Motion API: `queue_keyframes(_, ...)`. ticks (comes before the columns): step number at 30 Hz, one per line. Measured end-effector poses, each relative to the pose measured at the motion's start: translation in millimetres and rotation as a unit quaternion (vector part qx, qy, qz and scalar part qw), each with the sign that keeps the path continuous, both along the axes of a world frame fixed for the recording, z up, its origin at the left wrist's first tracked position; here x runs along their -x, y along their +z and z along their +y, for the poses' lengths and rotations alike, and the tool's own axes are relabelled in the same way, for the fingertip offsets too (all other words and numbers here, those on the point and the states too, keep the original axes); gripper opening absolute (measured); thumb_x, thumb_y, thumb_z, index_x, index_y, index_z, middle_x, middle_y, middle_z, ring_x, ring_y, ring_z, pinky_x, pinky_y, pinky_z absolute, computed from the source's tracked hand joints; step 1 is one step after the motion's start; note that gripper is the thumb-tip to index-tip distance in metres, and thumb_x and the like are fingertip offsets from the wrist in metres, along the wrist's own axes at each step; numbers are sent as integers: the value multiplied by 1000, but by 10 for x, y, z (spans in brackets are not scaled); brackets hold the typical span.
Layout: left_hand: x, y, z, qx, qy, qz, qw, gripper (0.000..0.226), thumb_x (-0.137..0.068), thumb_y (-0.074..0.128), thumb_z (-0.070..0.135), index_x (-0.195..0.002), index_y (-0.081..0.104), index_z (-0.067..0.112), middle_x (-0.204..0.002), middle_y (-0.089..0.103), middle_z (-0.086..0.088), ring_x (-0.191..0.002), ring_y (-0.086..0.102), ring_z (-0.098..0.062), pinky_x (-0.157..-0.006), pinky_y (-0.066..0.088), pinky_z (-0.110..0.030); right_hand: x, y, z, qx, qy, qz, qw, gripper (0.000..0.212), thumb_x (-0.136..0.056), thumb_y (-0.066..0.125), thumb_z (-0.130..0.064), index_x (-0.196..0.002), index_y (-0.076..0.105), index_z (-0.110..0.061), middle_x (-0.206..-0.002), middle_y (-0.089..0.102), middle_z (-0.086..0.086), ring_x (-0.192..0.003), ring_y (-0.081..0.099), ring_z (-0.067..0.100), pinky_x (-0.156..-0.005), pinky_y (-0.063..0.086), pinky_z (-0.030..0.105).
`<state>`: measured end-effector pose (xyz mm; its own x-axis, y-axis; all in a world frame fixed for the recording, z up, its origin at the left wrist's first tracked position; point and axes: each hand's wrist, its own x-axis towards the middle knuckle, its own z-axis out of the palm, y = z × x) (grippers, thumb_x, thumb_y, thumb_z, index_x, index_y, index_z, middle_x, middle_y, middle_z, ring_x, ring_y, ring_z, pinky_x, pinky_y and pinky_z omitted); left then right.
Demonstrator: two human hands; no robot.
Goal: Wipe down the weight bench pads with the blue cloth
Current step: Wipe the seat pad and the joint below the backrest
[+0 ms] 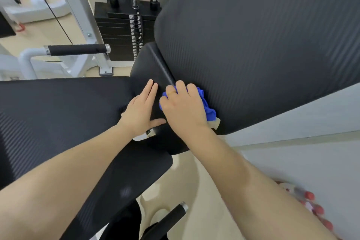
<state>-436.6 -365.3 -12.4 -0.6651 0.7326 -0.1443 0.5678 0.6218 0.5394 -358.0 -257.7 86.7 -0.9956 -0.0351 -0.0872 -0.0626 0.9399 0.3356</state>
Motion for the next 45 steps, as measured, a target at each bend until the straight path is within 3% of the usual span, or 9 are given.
queue_keyframes(6, -292, 100, -61, 19, 39, -155, 987, 92, -85, 64, 24, -148, -3, 30, -159, -4, 1, -131, 41, -33, -102, 40, -37, -914, -75, 149, -55, 31, -8, 998, 32, -65, 34, 0, -69, 62, -14, -71, 55, 5, -70, 44, 25, -64, 29, 37)
queue_keyframes(10, -375, 98, -18, -7, 52, -197, 979, 93, -86, 64, 20, -148, -4, 31, -159, -3, 0, -124, 47, -36, -99, 43, -40, -945, -17, 159, -64, 41, -48, 996, 16, -61, 53, -6, -70, 65, -14, -71, 56, 5, -70, 49, 26, -62, 36, 37)
queue_keyframes(17, -383, -88, -33, -50, 46, -174, 982, 88, -85, 60, 1, -149, 3, 23, -159, 1, -2, -145, 15, -20, -112, 33, -39, -319, -228, -80, -20, 36, -13, 999, 8, -72, 63, -21, -75, 70, -22, -75, 61, -4, -76, 53, 18, -64, 39, 31)
queue_keyframes(20, -338, -17, -63, -27, 57, -174, 983, 82, -87, 48, -5, -148, 8, 30, -159, 7, 0, -130, 43, -25, -104, 41, -40, -525, -213, -27, -21, 25, -46, 998, 7, -69, 70, -21, -75, 67, -20, -77, 59, -1, -76, 51, 20, -64, 38, 32)
queue_keyframes(25, -98, 76, -139, -21, 32, -130, 991, 73, -87, 36, -12, -145, 26, 31, -153, 28, 3, -139, 29, -17, -104, 31, -21, -847, -39, 46, -35, 51, -194, 979, 16, -69, 70, -16, -84, 65, -15, -87, 58, 6, -82, 50, 25, -69, 41, 36)
queue_keyframes(28, 117, 111, -176, -19, -16, -123, 992, 70, -86, 34, -13, -140, 37, 31, -144, 41, 3, -131, 41, -16, -102, 35, -21, -373, -112, -50, -15, 41, -135, 990, 10, -60, 74, -16, -61, 65, -17, -67, 55, 2, -70, 48, 23, -62, 38, 34)
queue_keyframes(33, 424, 109, -286, -5, -15, -132, 991, 60, -88, 37, -8, -141, 36, 20, -141, 47, -1, -130, 42, -18, -99, 26, -14, 506, -302, -207, 11, 18, -78, 997, 25, -89, 45, -13, -107, 62, -12, -97, 52, 2, -96, 42, 23, -78, 33, 35)
queue_keyframes(41, 1120, -96, -664, 323, -7, -7, 946, 84, -85, 61, 36, -149, 11, 17, -158, 9, -8, -143, 19, -28, -113, 26, -43, 223, -79, -138, -5, 23, -236, 971, 22, -88, 44, -6, -106, 53, -13, -106, 43, 7, -94, 36, 25, -73, 23, 35)
queue_keyframes(45, 1376, -178, -840, 417, -16, 41, 908, 103, -74, 68, 52, -149, 4, 21, -157, 4, -12, -143, 14, -31, -116, 19, -45, 867, -162, -162, -45, 77, -157, 984, 11, -83, 56, -15, -90, 64, -18, -95, 53, 3, -92, 45, 25, -75, 35, 35)
